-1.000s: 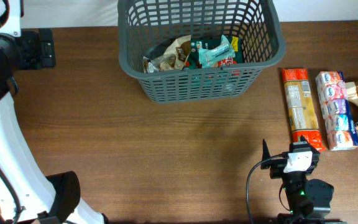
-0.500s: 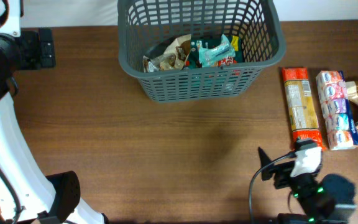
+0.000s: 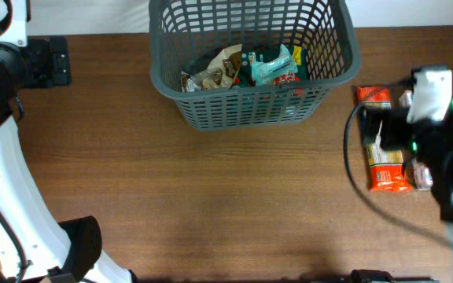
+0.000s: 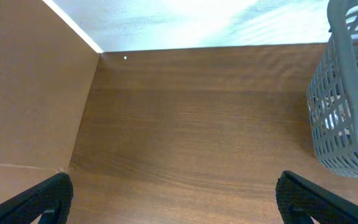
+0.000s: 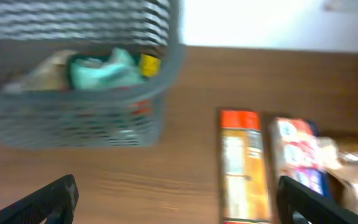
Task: Pack container
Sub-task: 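Reach the right gripper to the spaghetti pack and grasp it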
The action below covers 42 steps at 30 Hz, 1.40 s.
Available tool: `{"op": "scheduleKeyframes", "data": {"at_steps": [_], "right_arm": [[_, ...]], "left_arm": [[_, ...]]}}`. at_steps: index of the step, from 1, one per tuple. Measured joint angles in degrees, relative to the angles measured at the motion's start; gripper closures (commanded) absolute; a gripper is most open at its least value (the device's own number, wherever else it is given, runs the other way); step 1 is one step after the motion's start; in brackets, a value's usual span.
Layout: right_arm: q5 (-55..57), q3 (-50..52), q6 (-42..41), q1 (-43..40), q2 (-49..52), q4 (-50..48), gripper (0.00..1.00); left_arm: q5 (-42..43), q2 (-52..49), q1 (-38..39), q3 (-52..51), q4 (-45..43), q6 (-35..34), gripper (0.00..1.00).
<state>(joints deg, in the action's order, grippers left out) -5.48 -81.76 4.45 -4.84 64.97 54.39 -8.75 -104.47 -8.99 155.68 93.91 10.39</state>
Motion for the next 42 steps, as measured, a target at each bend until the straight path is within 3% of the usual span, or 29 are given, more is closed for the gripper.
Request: {"op": "scheduleKeyframes", "data": {"at_steps": [6,14,22,33,35,36,37,40,42], "right_arm": [[9.3,-0.6,0.1,-6.2,17.2,-1.9,0.01],[7.5,-0.6,3.3,-15.5,31.2,-3.8,0.01],[2.3,-0.6,6.7,-15.6,44.3,-5.4,0.01],[2.5,-0.6,7.6,-15.6,51.7,-6.5,0.0],[2.6,-0.6,7.6,-15.6,52.9,-6.5,0.05],[2.6,-0.6,7.6,-15.6,53.5,-6.7,0.14],[2.6,-0.6,7.5,-15.6,53.8,-6.7,0.33],[3.2,-0.7,7.0,-15.6,54.4,-6.6,0.74],[3.0,-1.3,5.8,-15.6,53.8,-6.2,0.94]], "left_arm": [[0.0,0.0,0.0,0.0,0.0,0.0,0.01],[0.0,0.0,0.0,0.0,0.0,0.0,0.01],[0.0,0.0,0.0,0.0,0.0,0.0,0.01],[0.0,0.0,0.0,0.0,0.0,0.0,0.01],[0.0,0.0,0.0,0.0,0.0,0.0,0.01],[0.0,0.0,0.0,0.0,0.0,0.0,0.01],[0.0,0.0,0.0,0.0,0.0,0.0,0.01],[0.0,0.0,0.0,0.0,0.0,0.0,0.01],[0.0,0.0,0.0,0.0,0.0,0.0,0.01]]}}
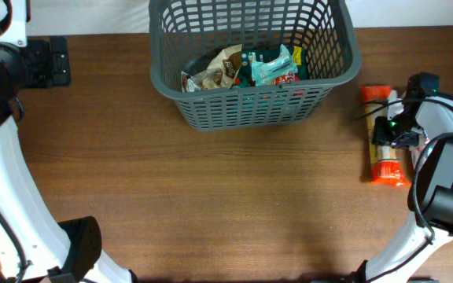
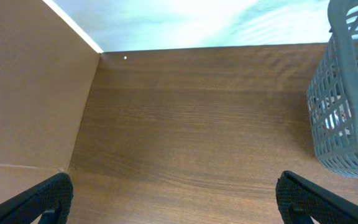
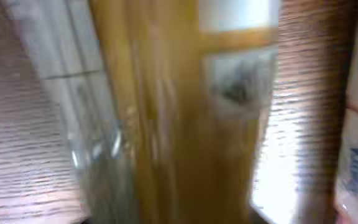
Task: Pack container
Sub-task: 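Reach the right gripper to the spaghetti pack and grasp it, then lift the spaghetti pack and lay it into the basket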
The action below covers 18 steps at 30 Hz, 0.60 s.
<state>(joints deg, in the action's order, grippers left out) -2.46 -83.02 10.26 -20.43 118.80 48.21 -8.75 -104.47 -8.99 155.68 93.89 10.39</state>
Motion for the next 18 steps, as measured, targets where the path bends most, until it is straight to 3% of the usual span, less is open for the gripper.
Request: {"op": "scheduleKeyframes", "data": {"at_steps": [5,10,18], "right_arm": [[-0.1,-1.9,-4.3,0.0,-0.7,1.9,0.96],[-1.4,-8.9,-7.1,0.0,-0.4,9.9,0.96],[-10.6,-43.4,-8.8,0.3,-6.0,24.6,0.96]], "left_arm": [[0.0,0.0,0.0,0.0,0.0,0.0,0.01],[0.0,0.0,0.0,0.0,0.0,0.0,0.01],[0.0,0.0,0.0,0.0,0.0,0.0,0.01]]}}
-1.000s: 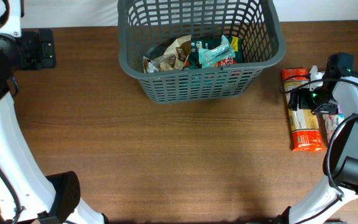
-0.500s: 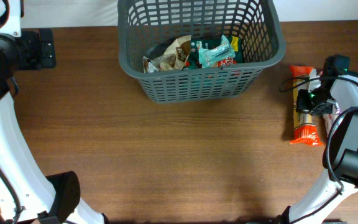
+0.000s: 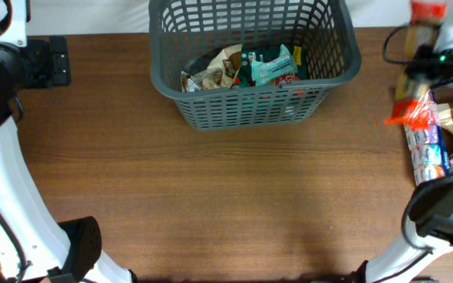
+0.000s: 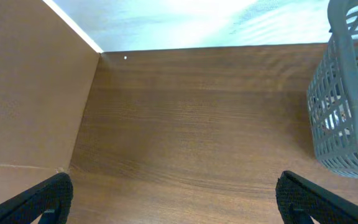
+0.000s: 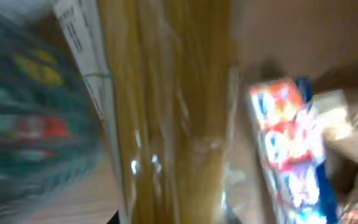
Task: Pack container
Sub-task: 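Lift the spaghetti pack and lay it into the basket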
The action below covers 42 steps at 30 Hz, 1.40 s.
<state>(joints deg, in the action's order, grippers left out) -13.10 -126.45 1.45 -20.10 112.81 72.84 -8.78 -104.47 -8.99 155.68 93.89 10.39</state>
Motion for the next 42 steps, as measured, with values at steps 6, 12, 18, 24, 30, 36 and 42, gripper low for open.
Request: {"op": "scheduleKeyframes", "data": {"at_steps": [6,12,18,24,30,36,42], "right_arm": [[-6.2,-15.2,9.6,6.8,-7.8,1.4,0.96],[-10.4,-17.0,31.7,22.9,-9.8,1.9,0.96],[-10.8,-17.0,55.6,32.5,-1.0,0.6,0.96],[-10.3,-17.0,61.3,33.4,12.2,-4.5,0.96],[-9.8,-16.8,57.2,33.4,21.4,-6.4,0.56],[-10.6,-19.4,49.5,33.4,21.6,-7.1,0.34],[-9.9,-32.0,38.2,33.4,15.1,-4.1,0.37]], "left_arm": [[0.0,0.0,0.0,0.0,0.0,0.0,0.01],[0.0,0.0,0.0,0.0,0.0,0.0,0.01],[0.0,0.0,0.0,0.0,0.0,0.0,0.01],[0.0,0.0,0.0,0.0,0.0,0.0,0.01],[0.0,0.0,0.0,0.0,0.0,0.0,0.01],[0.0,0.0,0.0,0.0,0.0,0.0,0.01],[0.0,0.0,0.0,0.0,0.0,0.0,0.01]]}}
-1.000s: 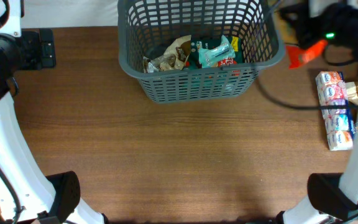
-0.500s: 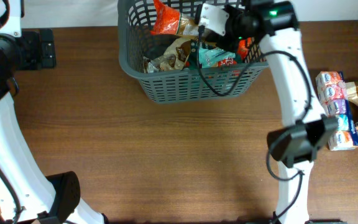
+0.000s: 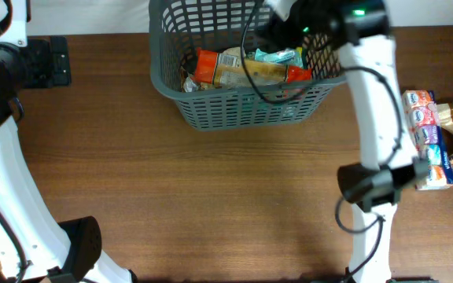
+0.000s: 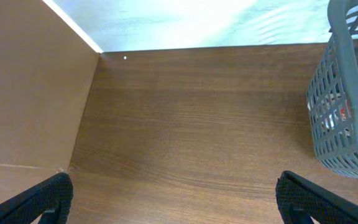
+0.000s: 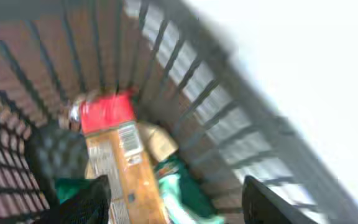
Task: Pack container
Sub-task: 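Lift the spaghetti pack and lay it into the basket, then move the right gripper down to the row of Kleenex tissue packs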
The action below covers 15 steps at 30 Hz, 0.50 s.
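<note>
The grey mesh basket [image 3: 250,110] stands at the back of the table. A long orange pasta pack with red ends [image 3: 242,71] lies across the packets inside it, and shows again as the pack [image 5: 126,168] in the right wrist view. My right gripper [image 5: 178,196] hangs open over the basket's inside, fingers wide apart and clear of the pack. My left gripper [image 4: 174,199] is open over bare wood to the left of the basket [image 4: 344,118], with nothing between its fingers.
A red-and-blue snack pack [image 3: 427,141] and a brown packet lie at the table's right edge. A green packet [image 3: 278,55] and a tan one [image 3: 191,79] sit in the basket. A cardboard wall [image 4: 30,93] stands left of my left gripper.
The right gripper held the pasta pack raised at the far right of the basket. Now the pack lies inside the basket and the gripper is open above it. The left arm has not moved.
My right gripper was open above the pasta pack lying on the table right of the basket. Then it was down on the pack, then held it lifted at the table's back right. Now the pack rests in the basket, let go.
</note>
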Available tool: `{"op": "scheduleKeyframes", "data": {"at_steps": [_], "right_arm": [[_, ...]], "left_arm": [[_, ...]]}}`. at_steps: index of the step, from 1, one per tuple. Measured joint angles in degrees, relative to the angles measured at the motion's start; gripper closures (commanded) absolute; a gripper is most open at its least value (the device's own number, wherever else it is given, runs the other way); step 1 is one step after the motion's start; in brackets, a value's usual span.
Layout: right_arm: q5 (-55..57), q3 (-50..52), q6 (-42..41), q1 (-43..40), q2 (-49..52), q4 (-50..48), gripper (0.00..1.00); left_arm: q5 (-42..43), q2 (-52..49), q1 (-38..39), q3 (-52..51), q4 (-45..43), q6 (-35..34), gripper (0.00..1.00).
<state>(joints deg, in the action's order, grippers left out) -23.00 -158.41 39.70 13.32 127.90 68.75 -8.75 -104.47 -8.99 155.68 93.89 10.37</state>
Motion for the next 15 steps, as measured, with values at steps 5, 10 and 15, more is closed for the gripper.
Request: {"op": "scheduleKeyframes", "data": {"at_steps": [5,10,15], "right_arm": [[13.5,-7.8,-10.1,-2.0,-13.3,5.2,0.29],[21.7,-5.7,-21.2,-13.4,-18.6,5.1,0.35],[21.5,6.9,-26.0,-23.6,-21.5,2.3,0.36]], "left_arm": [[0.0,0.0,0.0,0.0,0.0,0.0,0.01],[0.0,0.0,0.0,0.0,0.0,0.0,0.01],[0.0,0.0,0.0,0.0,0.0,0.0,0.01]]}}
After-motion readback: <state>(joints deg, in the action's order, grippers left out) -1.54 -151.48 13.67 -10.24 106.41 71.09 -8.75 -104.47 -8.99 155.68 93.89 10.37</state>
